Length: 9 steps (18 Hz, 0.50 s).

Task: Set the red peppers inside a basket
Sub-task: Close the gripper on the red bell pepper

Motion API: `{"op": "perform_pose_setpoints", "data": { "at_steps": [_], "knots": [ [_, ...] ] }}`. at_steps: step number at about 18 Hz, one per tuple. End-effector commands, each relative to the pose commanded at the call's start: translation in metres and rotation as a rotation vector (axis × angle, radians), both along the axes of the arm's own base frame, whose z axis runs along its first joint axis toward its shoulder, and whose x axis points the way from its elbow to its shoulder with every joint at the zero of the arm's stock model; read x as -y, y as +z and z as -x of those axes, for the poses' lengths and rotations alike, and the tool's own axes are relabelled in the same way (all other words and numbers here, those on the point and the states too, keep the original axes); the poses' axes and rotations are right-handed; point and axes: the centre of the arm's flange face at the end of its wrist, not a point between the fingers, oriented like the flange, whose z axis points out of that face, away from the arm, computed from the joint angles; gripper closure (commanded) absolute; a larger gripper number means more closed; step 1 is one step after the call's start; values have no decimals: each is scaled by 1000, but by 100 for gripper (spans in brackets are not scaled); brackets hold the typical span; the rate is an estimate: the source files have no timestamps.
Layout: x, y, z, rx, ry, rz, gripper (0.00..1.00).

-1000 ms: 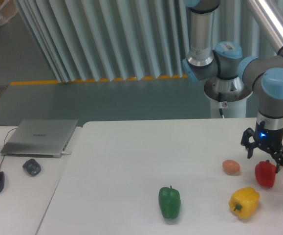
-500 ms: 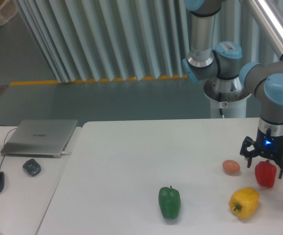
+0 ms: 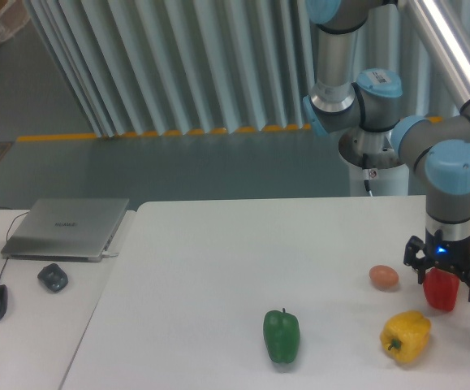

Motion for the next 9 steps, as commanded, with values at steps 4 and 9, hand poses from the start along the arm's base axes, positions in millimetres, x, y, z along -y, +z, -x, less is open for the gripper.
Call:
{"op": "perform_pose_setpoints", "data": {
  "at_steps": [4,9],
  "knots": [
    [3,-3,3,1,3,3,0],
    [8,-18,9,-16,-14,69,0]
  ]
}}
